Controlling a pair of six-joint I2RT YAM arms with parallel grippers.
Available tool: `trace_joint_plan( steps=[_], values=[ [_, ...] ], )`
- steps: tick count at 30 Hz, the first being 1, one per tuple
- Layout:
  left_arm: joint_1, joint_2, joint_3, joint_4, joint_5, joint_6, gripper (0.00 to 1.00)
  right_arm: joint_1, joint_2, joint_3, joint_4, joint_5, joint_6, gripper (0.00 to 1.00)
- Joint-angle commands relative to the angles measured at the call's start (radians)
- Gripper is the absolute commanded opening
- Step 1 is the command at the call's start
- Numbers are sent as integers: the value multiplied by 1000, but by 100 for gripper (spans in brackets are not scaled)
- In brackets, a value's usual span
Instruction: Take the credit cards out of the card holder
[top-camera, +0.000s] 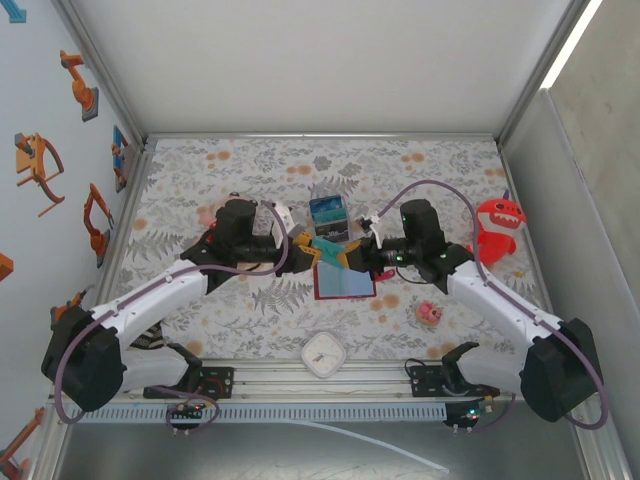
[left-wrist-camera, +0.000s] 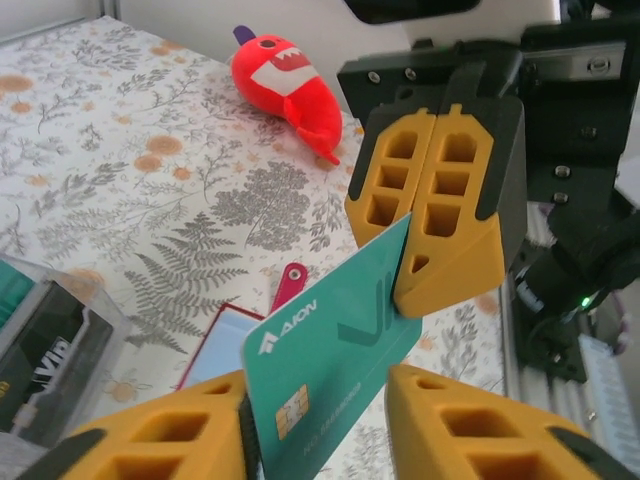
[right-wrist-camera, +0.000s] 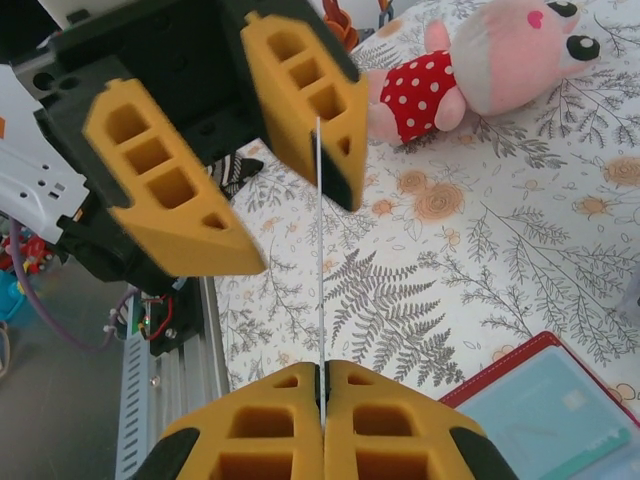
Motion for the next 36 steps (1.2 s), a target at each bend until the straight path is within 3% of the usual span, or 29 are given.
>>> trace_joint_plan(
  steps=[1,3,8,23,36],
  values=[
    [1,6,81,-116,19,81,55,1,1,65,-86,3,-79,0],
    [2,9,111,-165,15,114,65,1,13,86,-125,9,-97,0],
    [0,30,196,-295,-18,216,68,1,35,123,-183,8,-126,0],
    [-43,225,479,-736,-13,541,63,5,47,182,-316,-28,-182,0],
    [-86,291,547,-809,-12,593,55,14,121,223,-350,-59,-224,0]
  ],
)
